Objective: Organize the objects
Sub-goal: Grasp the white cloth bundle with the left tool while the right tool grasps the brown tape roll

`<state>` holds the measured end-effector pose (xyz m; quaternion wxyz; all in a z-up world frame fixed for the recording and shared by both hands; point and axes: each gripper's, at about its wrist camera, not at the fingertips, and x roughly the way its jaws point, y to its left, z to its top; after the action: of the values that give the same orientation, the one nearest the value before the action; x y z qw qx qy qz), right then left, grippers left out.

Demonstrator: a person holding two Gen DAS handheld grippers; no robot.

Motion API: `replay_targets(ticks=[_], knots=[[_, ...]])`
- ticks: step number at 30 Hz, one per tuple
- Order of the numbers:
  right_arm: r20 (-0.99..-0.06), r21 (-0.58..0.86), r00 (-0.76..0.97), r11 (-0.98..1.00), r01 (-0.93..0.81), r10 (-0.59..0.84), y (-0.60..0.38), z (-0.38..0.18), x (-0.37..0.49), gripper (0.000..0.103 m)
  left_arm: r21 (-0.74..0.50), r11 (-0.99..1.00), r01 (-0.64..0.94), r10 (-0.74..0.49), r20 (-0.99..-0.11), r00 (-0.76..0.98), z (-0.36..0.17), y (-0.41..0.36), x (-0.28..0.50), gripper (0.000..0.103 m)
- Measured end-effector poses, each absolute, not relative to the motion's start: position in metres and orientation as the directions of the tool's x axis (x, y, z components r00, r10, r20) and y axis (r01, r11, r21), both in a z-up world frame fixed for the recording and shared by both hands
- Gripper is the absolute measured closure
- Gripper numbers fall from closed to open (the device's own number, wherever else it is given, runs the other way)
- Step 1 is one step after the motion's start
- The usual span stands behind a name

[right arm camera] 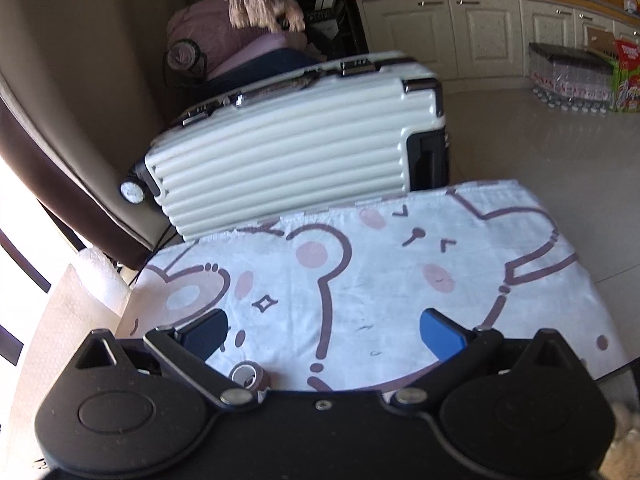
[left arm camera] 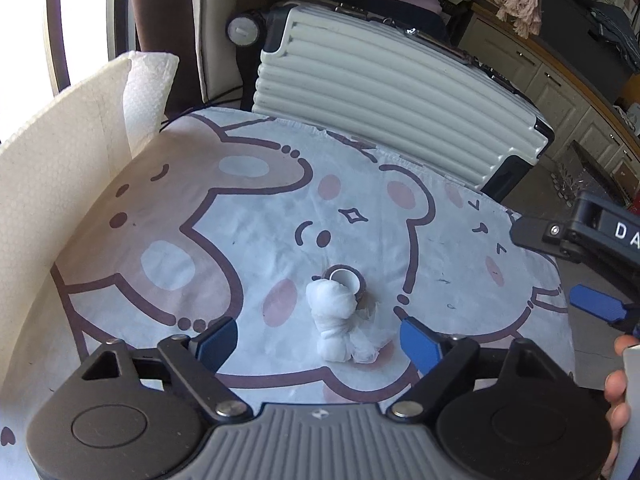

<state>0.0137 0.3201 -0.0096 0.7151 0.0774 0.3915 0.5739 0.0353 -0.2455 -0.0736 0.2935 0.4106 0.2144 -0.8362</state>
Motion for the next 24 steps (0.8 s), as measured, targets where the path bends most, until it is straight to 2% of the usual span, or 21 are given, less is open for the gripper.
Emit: replay_targets(ticks=[2,4,8,12,17,20,22,24], knots=[[-0.485,0.56,0.033,0.34,-0.756,0.874,0.329,-0.018,0.013,0.004,-0.135,-0.735,0.664,-0.295,-0.819,-0.493,-0.08,-0.25,0.032,0.022],[-0.505,0.563,0.02,0.347,-0.75,0.863,0.339,-0.026,0.013,0.019,-0.143,-0.737,0.661,-0.284,-0.821,-0.495,-0.087,-0.253,0.029,0.025],[-0.511,0.61,-0.033,0.335,-0.718,0.859,0.356,-0.038,0.013,0.031,-0.143,-0.743,0.654,-0.273,-0.828,-0.491,-0.097,-0.256,0.021,0.028],[-0.518,0.639,-0.097,0.309,-0.705,0.85,0.37,-0.046,0.009,0.049,-0.112,-0.755,0.646,-0.269,-0.845,-0.462,-0.11,-0.258,0.01,0.028],[-0.521,0.652,-0.142,0.285,-0.703,0.841,0.38,-0.051,0.006,0.05,-0.075,-0.764,0.641,-0.264,-0.87,-0.417,-0.128,-0.261,0.001,0.029],[-0.527,0.652,-0.154,0.281,-0.704,0.836,0.386,-0.053,0.005,0.05,-0.077,-0.763,0.642,-0.243,-0.886,-0.395,-0.138,-0.265,-0.003,0.046],[-0.531,0.652,-0.16,0.28,-0.705,0.832,0.389,-0.055,0.004,0.05,-0.116,-0.755,0.646,-0.206,-0.893,-0.401,-0.141,-0.269,-0.002,0.071],[-0.535,0.653,-0.164,0.282,-0.703,0.829,0.393,-0.057,0.003,0.05,-0.172,-0.733,0.658,-0.168,-0.892,-0.42,-0.14,-0.273,0.001,0.08]])
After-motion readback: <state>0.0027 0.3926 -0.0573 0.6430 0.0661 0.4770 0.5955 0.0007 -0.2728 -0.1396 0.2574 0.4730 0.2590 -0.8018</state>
